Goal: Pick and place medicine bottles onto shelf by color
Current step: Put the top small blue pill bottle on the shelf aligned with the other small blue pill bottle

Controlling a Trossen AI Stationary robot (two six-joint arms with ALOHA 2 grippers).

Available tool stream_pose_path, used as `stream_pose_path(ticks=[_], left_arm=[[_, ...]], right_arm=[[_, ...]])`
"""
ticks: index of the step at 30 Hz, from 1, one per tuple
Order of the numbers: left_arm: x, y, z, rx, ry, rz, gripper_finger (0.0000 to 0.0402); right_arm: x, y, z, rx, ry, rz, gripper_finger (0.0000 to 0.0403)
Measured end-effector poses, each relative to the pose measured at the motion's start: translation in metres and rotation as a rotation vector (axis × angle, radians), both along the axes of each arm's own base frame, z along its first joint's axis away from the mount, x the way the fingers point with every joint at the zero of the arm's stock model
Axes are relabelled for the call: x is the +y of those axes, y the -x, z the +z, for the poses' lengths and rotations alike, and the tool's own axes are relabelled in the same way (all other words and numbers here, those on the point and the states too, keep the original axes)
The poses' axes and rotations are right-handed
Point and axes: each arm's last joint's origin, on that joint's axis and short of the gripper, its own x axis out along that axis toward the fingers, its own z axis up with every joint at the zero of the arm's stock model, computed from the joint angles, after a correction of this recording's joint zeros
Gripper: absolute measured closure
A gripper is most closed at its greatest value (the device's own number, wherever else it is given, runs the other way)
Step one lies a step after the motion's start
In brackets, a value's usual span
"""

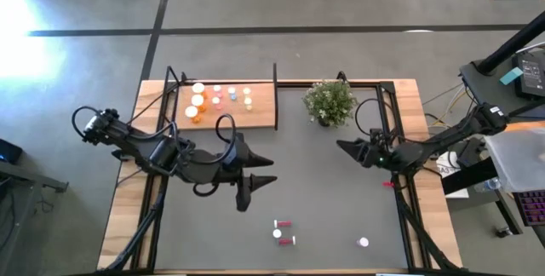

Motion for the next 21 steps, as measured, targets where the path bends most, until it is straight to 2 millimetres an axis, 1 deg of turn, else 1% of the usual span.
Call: stream_pose_path(ticks=[2, 4, 8, 10, 12, 15, 18, 21], left_arm=[[0.0, 0.0, 0.0, 0.0, -0.003, -0.001, 0.0214], [0.0, 0.0, 0.0, 0.0, -0.004, -0.001, 0.0214], [0.0, 0.0, 0.0, 0.0, -0.006, 0.0, 0.0214], [0.0, 0.0, 0.0, 0.001, -0.006, 0.0, 0.0214], [0.0, 0.0, 0.0, 0.001, -0.006, 0.0, 0.0214], [0.0, 0.0, 0.0, 0.0, -0.006, -0.001, 0.0214], [0.0, 0.0, 0.0, 0.0, -0.006, -0.001, 0.0214], [0.0, 0.0, 0.0, 0.0, -0.005, -0.001, 0.0214]], right_arm=[[0.001, -0.001, 0.005, -0.01, 0.03, 0.023, 0.0202], [0.003, -0.004, 0.016, -0.022, 0.086, 0.046, 0.0202], [0.01, -0.016, 0.046, -0.011, 0.226, 0.103, 0.0202], [0.014, -0.025, 0.063, 0.038, 0.284, 0.127, 0.0202], [0.018, -0.035, 0.076, 0.143, 0.331, 0.153, 0.0202], [0.024, -0.048, 0.092, 0.378, 0.392, 0.19, 0.0202], [0.031, -0.059, 0.102, 0.606, 0.448, 0.257, 0.0202], [0.044, -0.072, 0.107, 0.751, 0.501, 0.351, 0.0202]])
